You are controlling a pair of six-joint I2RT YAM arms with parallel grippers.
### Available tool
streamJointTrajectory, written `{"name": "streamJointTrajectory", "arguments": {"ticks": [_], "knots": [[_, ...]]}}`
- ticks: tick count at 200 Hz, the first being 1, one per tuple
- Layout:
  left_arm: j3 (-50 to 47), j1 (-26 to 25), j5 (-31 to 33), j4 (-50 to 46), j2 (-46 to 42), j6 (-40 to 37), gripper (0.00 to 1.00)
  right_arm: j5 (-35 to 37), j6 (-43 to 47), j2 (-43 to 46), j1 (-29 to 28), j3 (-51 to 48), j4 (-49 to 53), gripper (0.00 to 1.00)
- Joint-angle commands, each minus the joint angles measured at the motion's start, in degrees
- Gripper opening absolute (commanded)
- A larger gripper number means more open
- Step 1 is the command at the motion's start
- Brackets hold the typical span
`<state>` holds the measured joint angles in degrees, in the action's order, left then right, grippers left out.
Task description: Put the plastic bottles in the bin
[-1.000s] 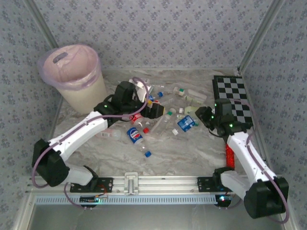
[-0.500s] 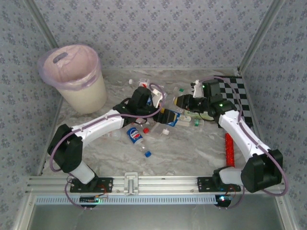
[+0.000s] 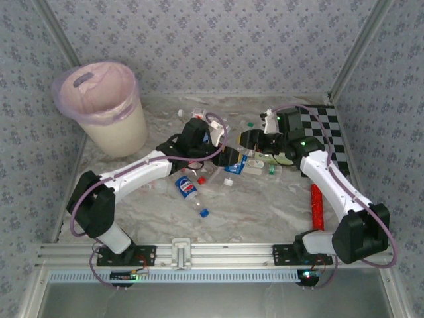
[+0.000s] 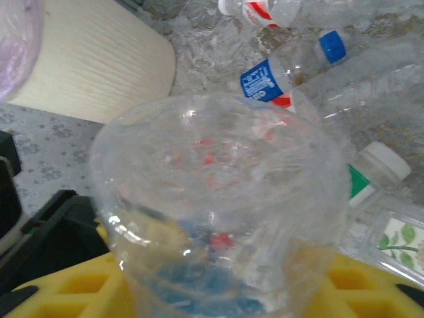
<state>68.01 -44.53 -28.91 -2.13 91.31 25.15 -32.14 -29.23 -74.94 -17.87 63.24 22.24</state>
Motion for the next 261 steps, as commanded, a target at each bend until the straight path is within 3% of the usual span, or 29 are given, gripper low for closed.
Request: {"name": "streamJointTrajectory", "arguments": {"ticks": [1,18,24,28,64,107,150,162,180,221,261], "knots": [[2.40,-0.74,-0.91,0.55,-1.00,-1.33,0.49,0.70,0.74,1.16,0.89,3.01,1.30,0.62],[2.58,-0.05,0.82,-0.97,-1.89,-1.94,0.47,2.04,1.58,3.25,2.64,3.21,2.95,0.75],[2.50,0.34,1.10,-1.18,-2.10,-2.03,0.46,2.16,1.42,4.19,3.37,2.95,3.14,0.97],[2.42,0.61,1.28,-1.29,-2.31,-2.03,0.46,2.24,1.25,4.82,3.92,2.70,3.20,1.00],[5.26,4.60,3.05,-6.58,-4.83,-4.25,0.41,2.52,0.85,8.59,7.49,-0.55,5.12,1.00],[18.15,12.38,8.68,-20.28,-11.14,-13.57,0.35,3.33,0.58,10.07,8.02,-4.98,5.63,1.00],[27.10,25.42,14.63,-27.22,-13.79,-12.67,0.11,4.26,0.68,10.76,7.94,-6.11,6.38,1.00],[28.90,29.42,16.15,-27.59,-14.20,-12.33,0.00,4.44,1.50,10.80,7.94,-5.93,7.15,1.00],[31.84,35.66,19.14,-27.55,-14.24,-12.19,0.00,4.63,3.78,10.34,7.98,-4.99,9.84,1.00],[45.76,49.08,24.22,-36.05,-4.57,-13.81,0.00,4.72,7.28,11.25,8.09,-5.41,14.95,1.00],[70.30,54.33,25.53,-56.35,14.69,-17.14,0.00,7.27,9.53,14.96,8.85,-6.68,20.34,1.00]]}}
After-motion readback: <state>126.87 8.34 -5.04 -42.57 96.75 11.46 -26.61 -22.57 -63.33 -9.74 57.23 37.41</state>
